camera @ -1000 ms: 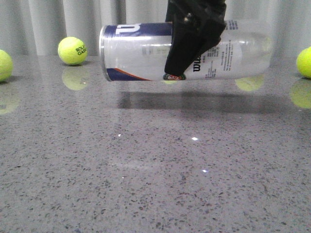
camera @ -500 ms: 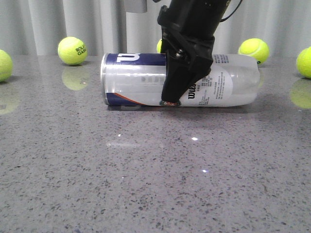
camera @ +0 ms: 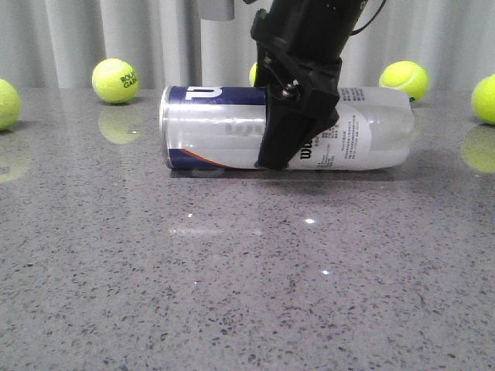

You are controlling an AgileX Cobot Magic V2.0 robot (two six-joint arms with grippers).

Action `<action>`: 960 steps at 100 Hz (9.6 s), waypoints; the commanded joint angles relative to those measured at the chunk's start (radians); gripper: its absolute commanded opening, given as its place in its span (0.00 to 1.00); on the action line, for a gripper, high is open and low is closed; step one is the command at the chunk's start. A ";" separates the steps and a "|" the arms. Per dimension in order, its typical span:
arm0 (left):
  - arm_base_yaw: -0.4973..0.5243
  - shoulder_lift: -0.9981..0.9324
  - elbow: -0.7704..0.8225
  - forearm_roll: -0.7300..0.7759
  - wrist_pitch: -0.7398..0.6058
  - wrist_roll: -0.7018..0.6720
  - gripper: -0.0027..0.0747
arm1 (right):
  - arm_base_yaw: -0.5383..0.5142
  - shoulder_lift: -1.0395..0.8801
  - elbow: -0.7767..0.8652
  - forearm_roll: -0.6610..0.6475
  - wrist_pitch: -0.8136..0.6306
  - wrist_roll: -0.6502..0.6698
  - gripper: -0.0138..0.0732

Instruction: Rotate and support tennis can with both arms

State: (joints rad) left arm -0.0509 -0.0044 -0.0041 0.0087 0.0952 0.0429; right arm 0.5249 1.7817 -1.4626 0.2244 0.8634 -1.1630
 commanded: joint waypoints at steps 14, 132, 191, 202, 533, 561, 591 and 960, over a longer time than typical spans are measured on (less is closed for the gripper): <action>0.005 -0.038 0.047 -0.009 -0.084 -0.008 0.01 | -0.001 -0.047 -0.031 0.011 -0.016 0.000 0.90; 0.005 -0.038 0.047 -0.009 -0.084 -0.008 0.01 | -0.001 -0.140 -0.032 0.011 0.068 0.018 0.90; 0.005 -0.038 0.047 -0.009 -0.084 -0.008 0.01 | -0.001 -0.140 -0.032 0.011 0.115 0.028 0.90; 0.005 -0.038 0.047 -0.009 -0.084 -0.008 0.01 | -0.001 -0.147 -0.032 0.011 0.115 0.031 0.90; 0.005 -0.017 -0.115 -0.118 -0.125 -0.008 0.01 | -0.534 -1.273 1.023 -0.097 -0.965 0.980 0.08; 0.005 0.202 -0.469 -0.234 0.182 -0.008 0.01 | -0.534 -1.273 1.023 -0.097 -0.965 0.980 0.08; 0.005 0.543 -0.839 -0.241 0.583 -0.008 0.01 | -0.534 -1.273 1.023 -0.097 -0.965 0.980 0.08; -0.253 1.396 -1.004 -1.402 0.964 0.952 0.01 | -0.534 -1.273 1.025 -0.097 -0.965 0.980 0.08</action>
State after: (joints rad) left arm -0.3008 1.4963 -0.9772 -1.4063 1.0494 1.0078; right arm -0.0024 0.5088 -0.4109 0.1286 -0.0153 -0.1835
